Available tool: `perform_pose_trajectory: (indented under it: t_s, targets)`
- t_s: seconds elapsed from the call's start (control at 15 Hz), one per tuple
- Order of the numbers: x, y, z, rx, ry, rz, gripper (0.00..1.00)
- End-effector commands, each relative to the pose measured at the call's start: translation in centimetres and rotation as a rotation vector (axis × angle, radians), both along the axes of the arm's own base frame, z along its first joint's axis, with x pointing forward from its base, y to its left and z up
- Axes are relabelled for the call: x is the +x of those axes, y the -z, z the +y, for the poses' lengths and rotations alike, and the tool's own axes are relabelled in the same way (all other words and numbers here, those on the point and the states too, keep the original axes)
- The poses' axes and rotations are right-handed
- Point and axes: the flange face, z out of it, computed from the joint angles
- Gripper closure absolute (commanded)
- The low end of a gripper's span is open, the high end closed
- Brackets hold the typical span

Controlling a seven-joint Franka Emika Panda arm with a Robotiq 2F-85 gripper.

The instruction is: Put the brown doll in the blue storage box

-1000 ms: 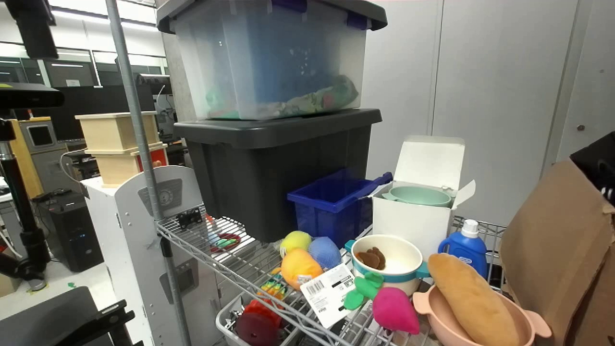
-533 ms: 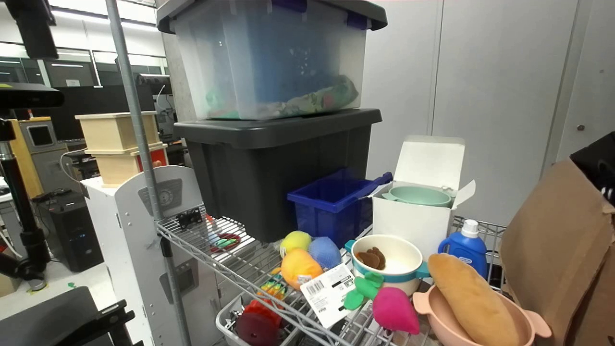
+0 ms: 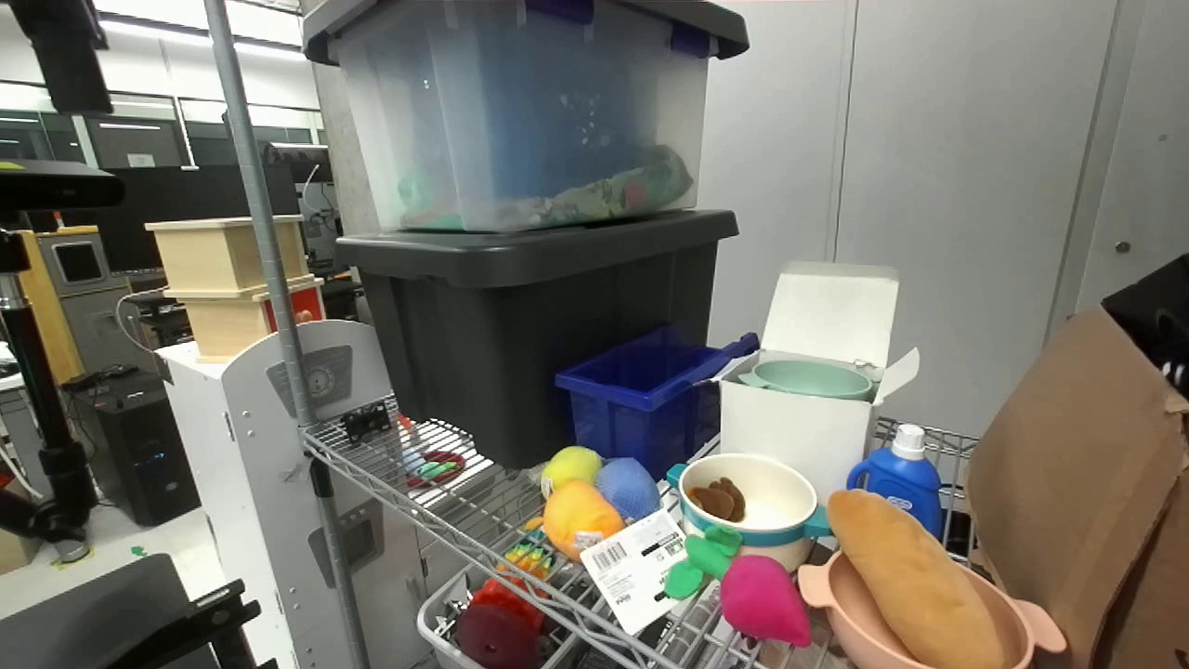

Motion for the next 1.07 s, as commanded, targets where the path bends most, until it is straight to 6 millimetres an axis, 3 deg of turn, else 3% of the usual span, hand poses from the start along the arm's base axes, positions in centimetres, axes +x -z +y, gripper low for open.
perform_pose_trajectory:
  t_s: [0.0, 0.53, 0.73, 1.0]
  targets:
    - [0.0, 0.0, 0.0, 0.0, 0.0, 0.001, 0.0]
    - [0.3, 0.0, -0.1, -0.002, 0.004, -0.003, 0.0]
    - [2.0, -0.2, -1.6, 0.013, 0.031, -0.004, 0.0]
    - [5.5, -0.6, -5.3, 0.051, 0.078, -0.02, 0.0]
